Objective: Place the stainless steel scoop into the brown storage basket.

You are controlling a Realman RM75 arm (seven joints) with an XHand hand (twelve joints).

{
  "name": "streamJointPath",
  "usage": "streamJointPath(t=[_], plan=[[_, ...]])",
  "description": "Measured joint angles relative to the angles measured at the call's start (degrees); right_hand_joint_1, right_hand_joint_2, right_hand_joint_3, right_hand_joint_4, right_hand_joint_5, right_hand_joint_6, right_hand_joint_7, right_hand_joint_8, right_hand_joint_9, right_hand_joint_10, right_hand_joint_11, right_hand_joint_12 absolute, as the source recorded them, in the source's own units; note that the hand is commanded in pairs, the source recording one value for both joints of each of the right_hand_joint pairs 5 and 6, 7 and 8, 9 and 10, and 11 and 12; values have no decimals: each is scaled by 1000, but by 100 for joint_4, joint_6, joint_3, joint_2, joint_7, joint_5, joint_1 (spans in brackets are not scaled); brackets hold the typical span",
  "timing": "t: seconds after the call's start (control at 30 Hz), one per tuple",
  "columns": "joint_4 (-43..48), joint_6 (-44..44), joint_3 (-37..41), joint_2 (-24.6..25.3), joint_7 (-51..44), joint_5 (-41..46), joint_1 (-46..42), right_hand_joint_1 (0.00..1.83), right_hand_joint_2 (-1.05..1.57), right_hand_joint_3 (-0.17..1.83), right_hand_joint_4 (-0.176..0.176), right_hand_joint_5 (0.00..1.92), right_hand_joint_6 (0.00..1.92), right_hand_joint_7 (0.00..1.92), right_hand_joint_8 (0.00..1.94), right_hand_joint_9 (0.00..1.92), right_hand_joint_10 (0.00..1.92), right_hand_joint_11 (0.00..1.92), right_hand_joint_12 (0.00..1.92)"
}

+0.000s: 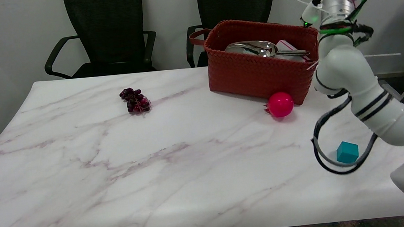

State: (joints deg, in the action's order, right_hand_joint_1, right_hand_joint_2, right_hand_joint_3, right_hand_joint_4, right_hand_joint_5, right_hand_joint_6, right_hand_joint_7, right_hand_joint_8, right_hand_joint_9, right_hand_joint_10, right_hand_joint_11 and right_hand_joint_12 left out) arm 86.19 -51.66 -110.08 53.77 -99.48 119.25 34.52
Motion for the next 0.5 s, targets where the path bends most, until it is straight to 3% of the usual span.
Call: streamJointPath(t=[0.23,0.5], plan=[[883,-1020,-101,101,63,-923,-814,1324,377,1401,0,26,26,260,260,279,279,273,273],[1418,-2106,-390,440,123,-1951,-1660,1326,408,1428,0,25,25,283,283,294,294,281,281]])
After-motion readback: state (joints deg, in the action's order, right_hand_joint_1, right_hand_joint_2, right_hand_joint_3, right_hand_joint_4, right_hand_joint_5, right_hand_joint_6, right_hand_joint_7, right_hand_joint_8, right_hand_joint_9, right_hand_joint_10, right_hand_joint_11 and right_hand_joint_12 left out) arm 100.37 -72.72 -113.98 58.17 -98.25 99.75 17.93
